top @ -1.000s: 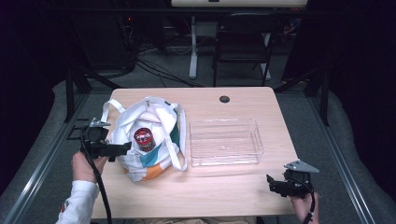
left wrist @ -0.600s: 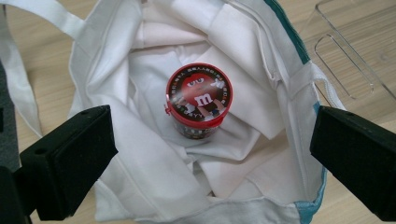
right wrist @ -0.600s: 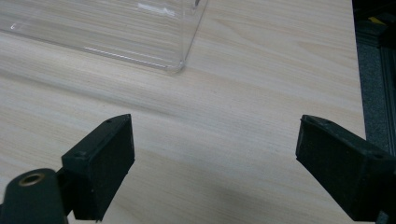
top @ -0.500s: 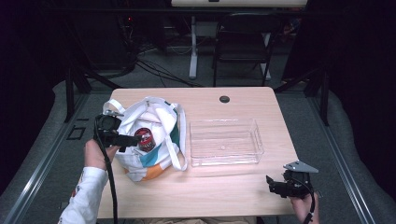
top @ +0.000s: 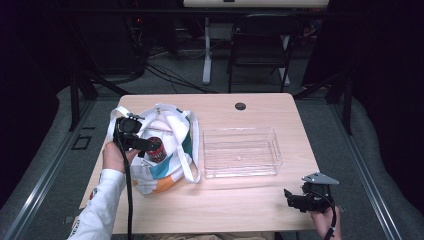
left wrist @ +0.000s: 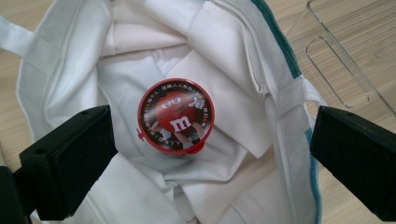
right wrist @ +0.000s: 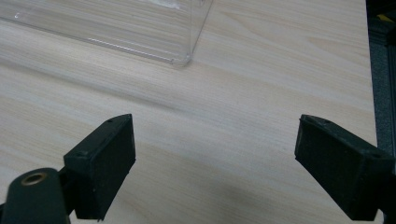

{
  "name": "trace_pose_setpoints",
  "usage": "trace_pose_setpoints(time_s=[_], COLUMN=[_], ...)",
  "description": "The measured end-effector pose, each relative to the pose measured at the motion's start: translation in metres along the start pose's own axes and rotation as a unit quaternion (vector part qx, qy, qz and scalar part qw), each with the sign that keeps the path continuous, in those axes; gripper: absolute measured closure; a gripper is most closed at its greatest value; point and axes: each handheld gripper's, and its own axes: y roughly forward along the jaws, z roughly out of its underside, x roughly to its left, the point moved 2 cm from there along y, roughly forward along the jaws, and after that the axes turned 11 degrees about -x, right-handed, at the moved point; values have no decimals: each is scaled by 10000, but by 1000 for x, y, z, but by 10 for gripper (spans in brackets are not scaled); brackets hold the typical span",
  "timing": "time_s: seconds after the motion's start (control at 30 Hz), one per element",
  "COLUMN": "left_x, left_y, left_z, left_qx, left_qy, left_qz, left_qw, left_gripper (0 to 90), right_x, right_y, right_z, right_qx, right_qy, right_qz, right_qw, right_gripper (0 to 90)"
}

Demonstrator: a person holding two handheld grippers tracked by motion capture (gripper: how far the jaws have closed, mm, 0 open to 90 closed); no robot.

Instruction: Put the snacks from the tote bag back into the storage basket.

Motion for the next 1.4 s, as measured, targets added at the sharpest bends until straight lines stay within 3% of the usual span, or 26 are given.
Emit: trace_pose_setpoints(time_s=[0.5, 0.97, 1.17, 1.4], left_x=[10, 13, 15, 16], left_y=[34, 49, 57, 65], left_z=[8, 8, 9, 9], left_qx=[339, 537, 625, 819], left_qy=[-50, 17, 30, 96], left_qz=[-120, -133, -186, -180], left_qw=[9993, 9985, 9979, 9964], left_gripper=[23, 46, 136, 163], right_x=[0, 2, 1, 1], right_y=[-1, -1, -1, -1], right_z=[0, -1, -1, -1], right_qx=[-21, -41, -33, -53], right_qy=[-8, -7, -5, -30], right_qz=[-8, -7, 3, -1], right_qw=[10000, 10000, 10000, 10000], right_gripper=[124, 143, 143, 143])
